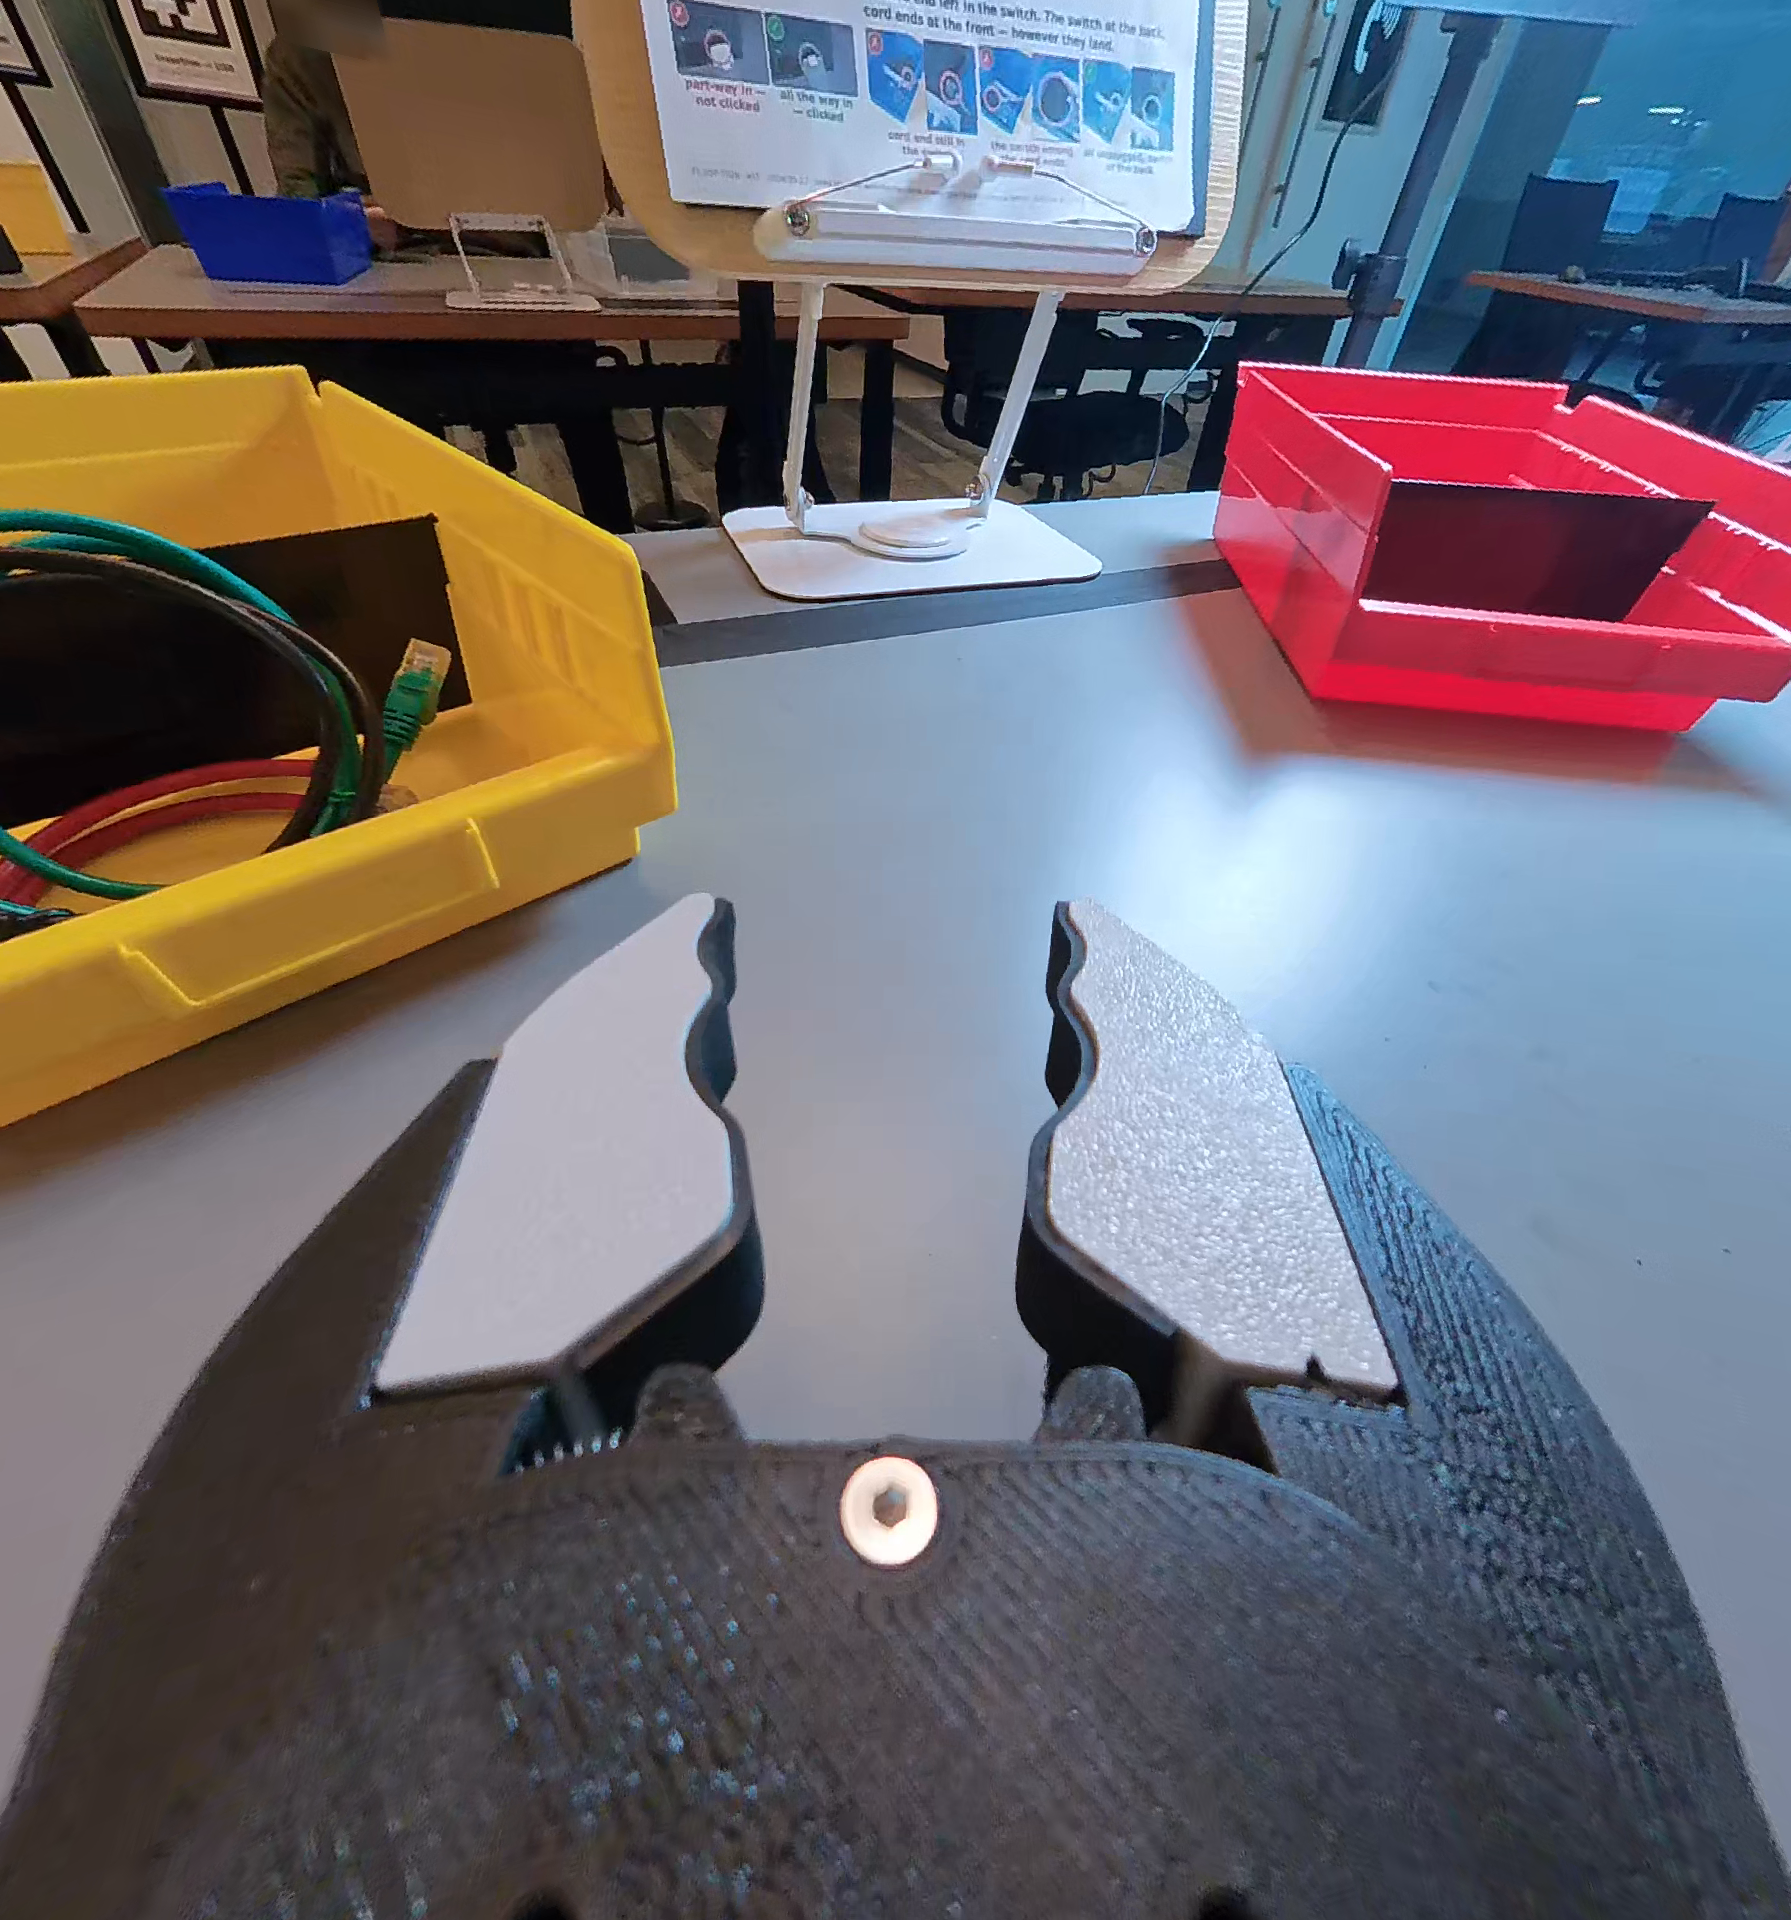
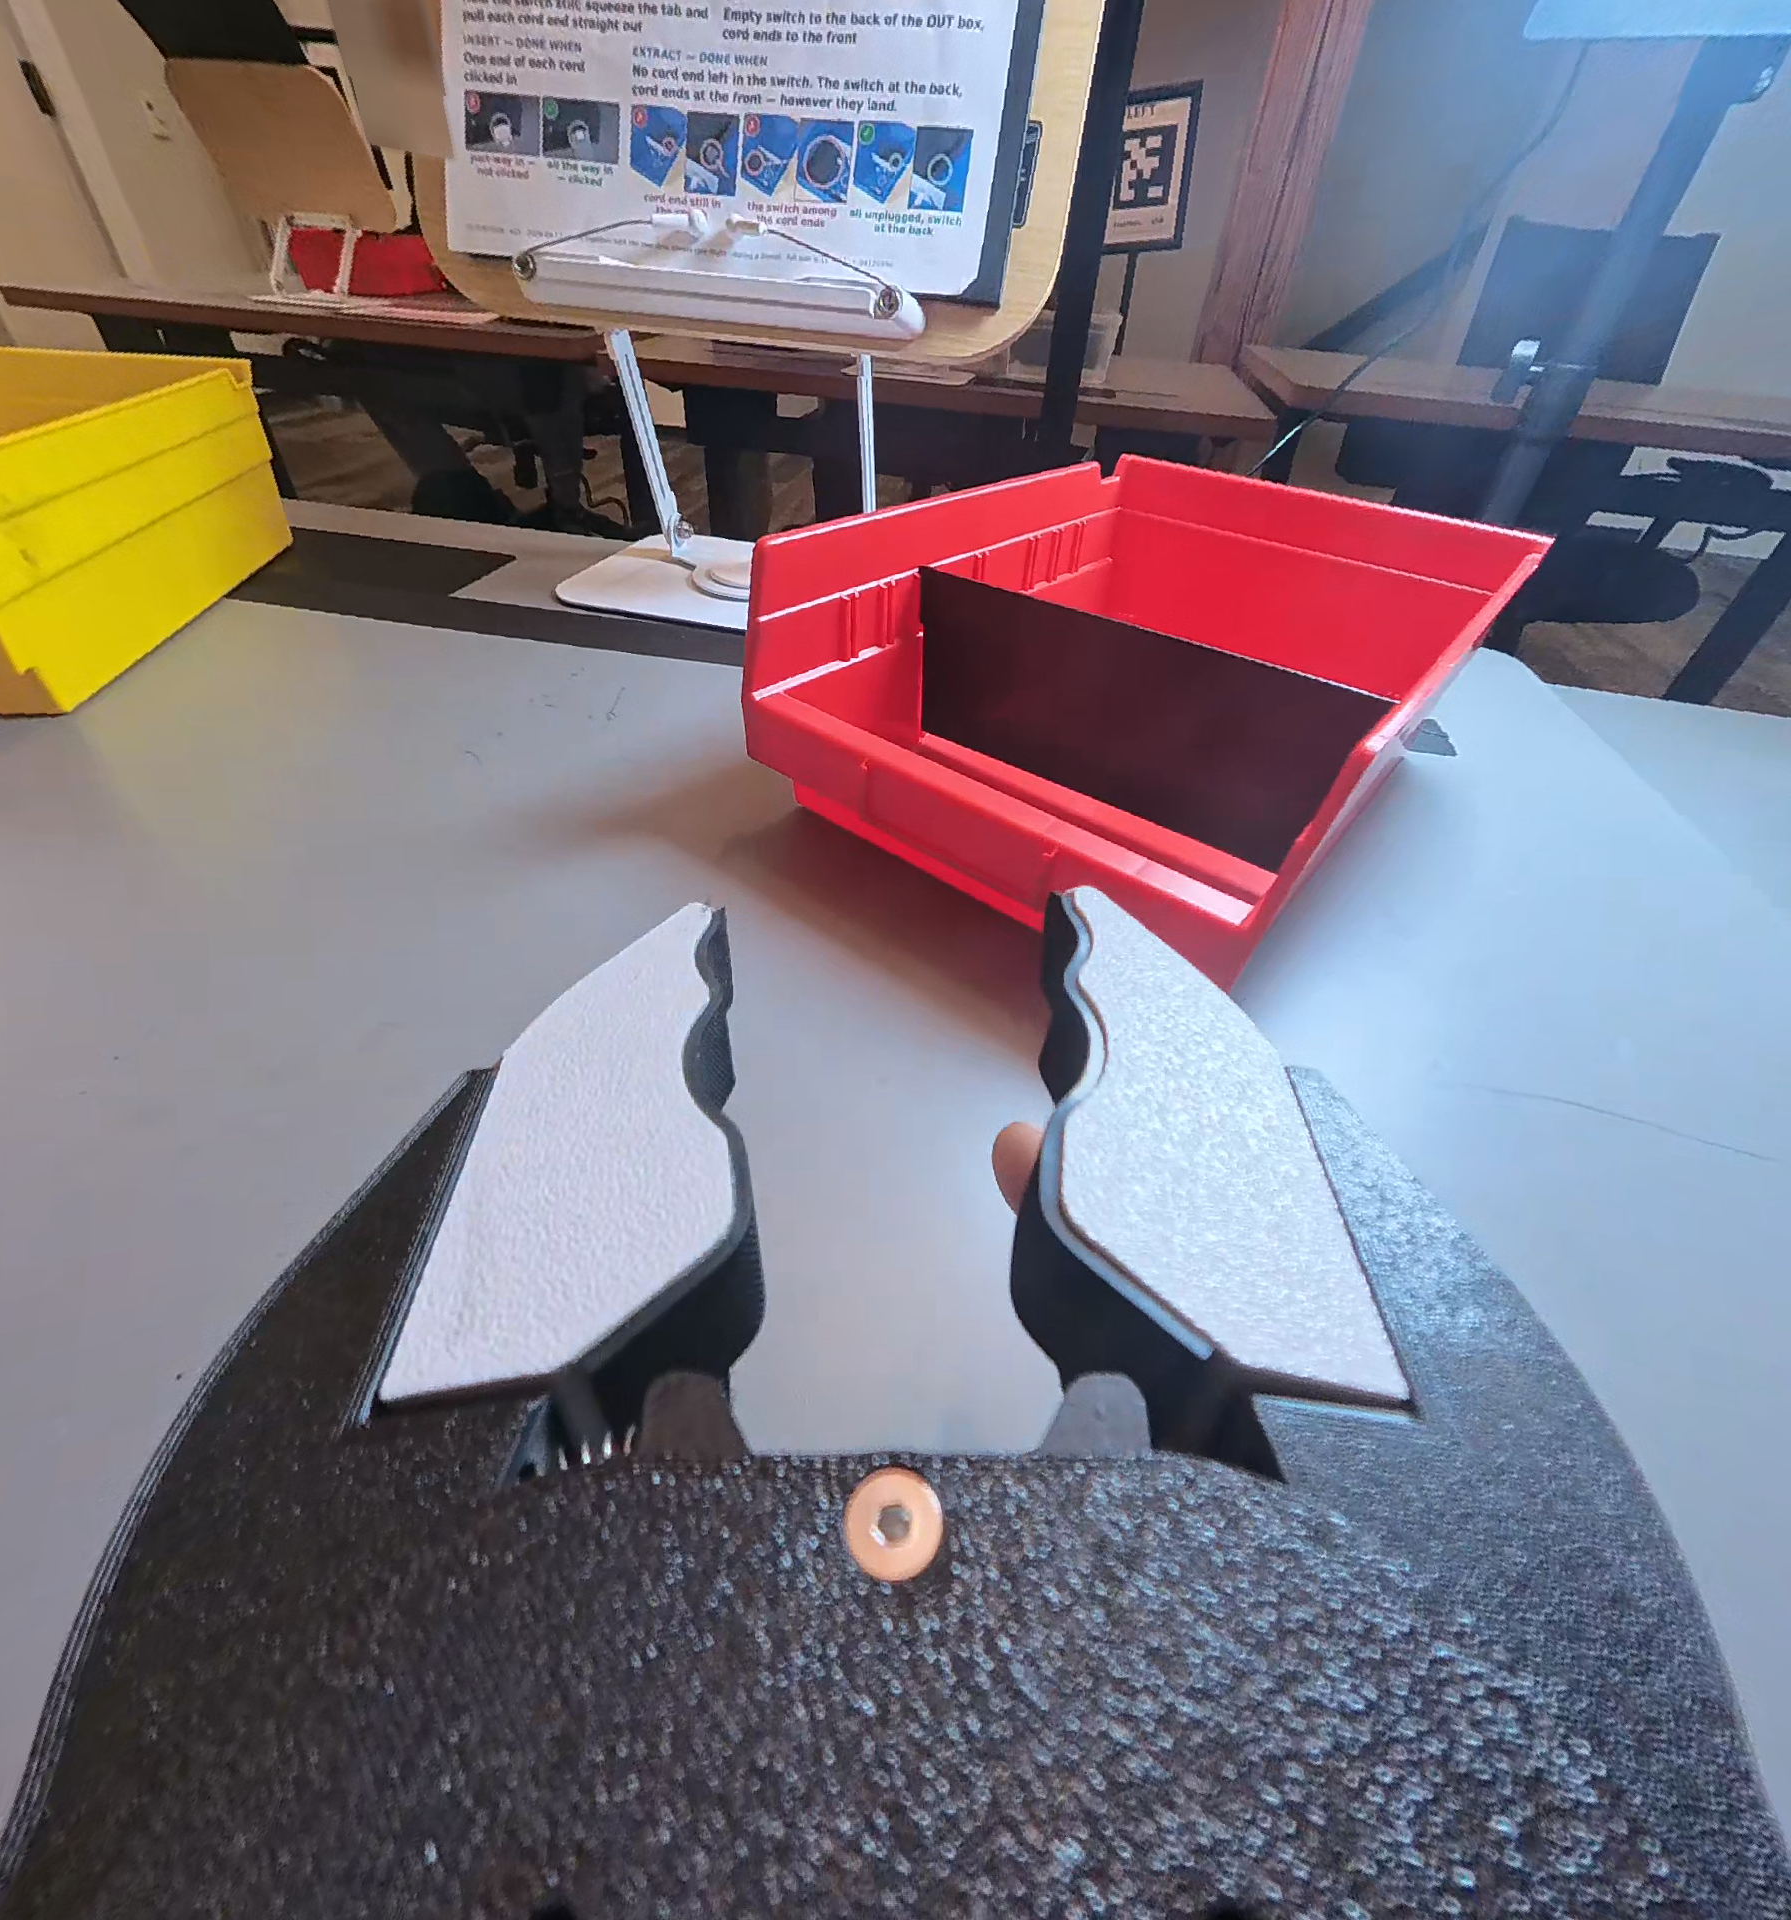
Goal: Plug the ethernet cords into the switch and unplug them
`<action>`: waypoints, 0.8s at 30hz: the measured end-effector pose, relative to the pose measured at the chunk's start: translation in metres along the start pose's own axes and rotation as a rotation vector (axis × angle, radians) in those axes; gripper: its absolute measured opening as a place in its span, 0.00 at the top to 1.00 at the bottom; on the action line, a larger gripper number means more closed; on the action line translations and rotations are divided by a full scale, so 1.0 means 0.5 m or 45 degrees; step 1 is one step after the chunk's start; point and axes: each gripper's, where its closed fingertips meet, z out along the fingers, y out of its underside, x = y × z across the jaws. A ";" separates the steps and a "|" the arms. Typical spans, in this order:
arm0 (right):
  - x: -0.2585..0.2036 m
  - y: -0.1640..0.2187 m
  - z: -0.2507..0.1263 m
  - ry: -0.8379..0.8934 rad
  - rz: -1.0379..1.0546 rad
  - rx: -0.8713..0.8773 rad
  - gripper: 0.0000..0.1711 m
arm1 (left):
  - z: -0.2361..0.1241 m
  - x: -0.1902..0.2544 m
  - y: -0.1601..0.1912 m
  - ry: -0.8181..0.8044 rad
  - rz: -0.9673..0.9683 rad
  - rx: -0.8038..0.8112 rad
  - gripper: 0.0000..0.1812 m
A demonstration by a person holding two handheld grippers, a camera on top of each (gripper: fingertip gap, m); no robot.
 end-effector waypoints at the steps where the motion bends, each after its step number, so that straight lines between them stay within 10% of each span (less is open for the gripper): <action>1: 0.000 0.000 0.000 0.001 -0.001 0.000 0.67 | 0.000 -0.001 0.001 -0.003 0.000 -0.002 0.68; 16: -0.020 -0.011 -0.006 -0.051 -0.042 0.035 0.69 | 0.007 0.005 0.004 0.000 0.071 -0.049 0.71; 24: -0.334 -0.138 -0.075 -0.692 -0.346 0.252 0.91 | 0.126 0.113 0.010 0.114 0.479 -0.333 0.93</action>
